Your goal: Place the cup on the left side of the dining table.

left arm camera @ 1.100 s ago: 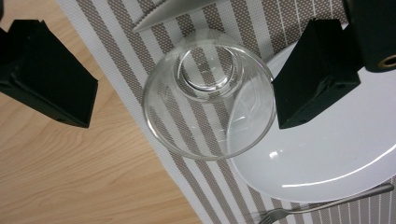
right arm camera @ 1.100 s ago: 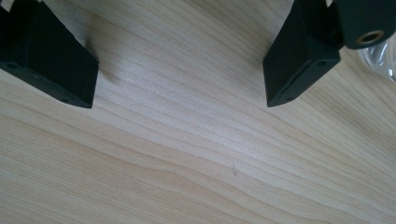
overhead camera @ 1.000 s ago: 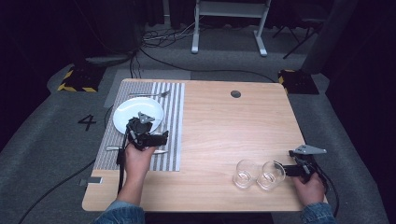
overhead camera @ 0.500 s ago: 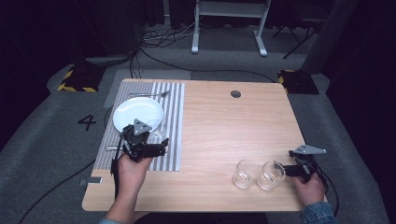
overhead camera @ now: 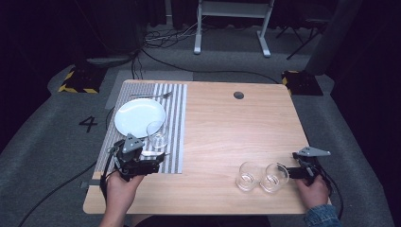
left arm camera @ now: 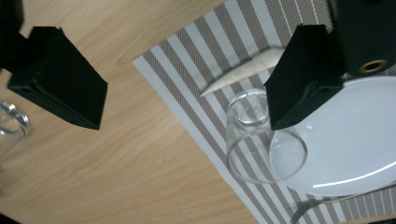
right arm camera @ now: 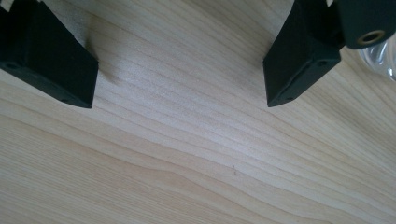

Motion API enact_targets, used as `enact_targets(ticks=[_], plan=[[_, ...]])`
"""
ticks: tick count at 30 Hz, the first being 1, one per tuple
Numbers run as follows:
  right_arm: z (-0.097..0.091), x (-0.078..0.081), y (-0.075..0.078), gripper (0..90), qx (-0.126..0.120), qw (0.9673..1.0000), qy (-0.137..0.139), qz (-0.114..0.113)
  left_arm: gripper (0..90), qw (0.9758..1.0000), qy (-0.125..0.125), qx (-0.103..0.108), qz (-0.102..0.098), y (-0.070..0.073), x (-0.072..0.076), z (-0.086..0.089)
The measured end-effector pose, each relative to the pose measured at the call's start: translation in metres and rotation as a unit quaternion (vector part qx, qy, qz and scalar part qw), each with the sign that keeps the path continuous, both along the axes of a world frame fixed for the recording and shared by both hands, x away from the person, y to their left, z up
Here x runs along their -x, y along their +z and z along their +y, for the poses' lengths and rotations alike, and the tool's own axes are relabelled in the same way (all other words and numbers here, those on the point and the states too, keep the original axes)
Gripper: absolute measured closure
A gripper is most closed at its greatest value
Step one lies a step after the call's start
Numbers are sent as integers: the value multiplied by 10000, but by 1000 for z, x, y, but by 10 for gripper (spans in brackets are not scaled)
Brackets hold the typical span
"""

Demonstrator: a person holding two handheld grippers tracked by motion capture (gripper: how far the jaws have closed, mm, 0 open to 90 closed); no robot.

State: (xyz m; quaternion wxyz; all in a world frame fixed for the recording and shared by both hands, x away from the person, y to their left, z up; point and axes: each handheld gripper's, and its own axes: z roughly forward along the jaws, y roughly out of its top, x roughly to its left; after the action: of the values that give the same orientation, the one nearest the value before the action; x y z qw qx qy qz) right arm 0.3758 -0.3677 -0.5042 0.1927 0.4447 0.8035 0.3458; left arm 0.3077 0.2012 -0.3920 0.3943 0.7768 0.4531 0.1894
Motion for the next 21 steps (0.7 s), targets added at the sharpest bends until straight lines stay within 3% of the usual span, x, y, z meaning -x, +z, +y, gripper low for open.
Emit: enact_targets(ticks=[5, 10, 21], plan=[[0, 0, 0, 104, -1, 10000, 1, 0, 148, 9997, -128, -190, 39, -10, 12, 2], [0, 0, 0, 104, -3, 10000, 1, 2, 147, 9995, -59, -285, 94, -23, 21, 7], [0, 0, 0, 104, -3, 10000, -1, 3, 148, 9991, 83, -109, 413, -51, 26, 18]])
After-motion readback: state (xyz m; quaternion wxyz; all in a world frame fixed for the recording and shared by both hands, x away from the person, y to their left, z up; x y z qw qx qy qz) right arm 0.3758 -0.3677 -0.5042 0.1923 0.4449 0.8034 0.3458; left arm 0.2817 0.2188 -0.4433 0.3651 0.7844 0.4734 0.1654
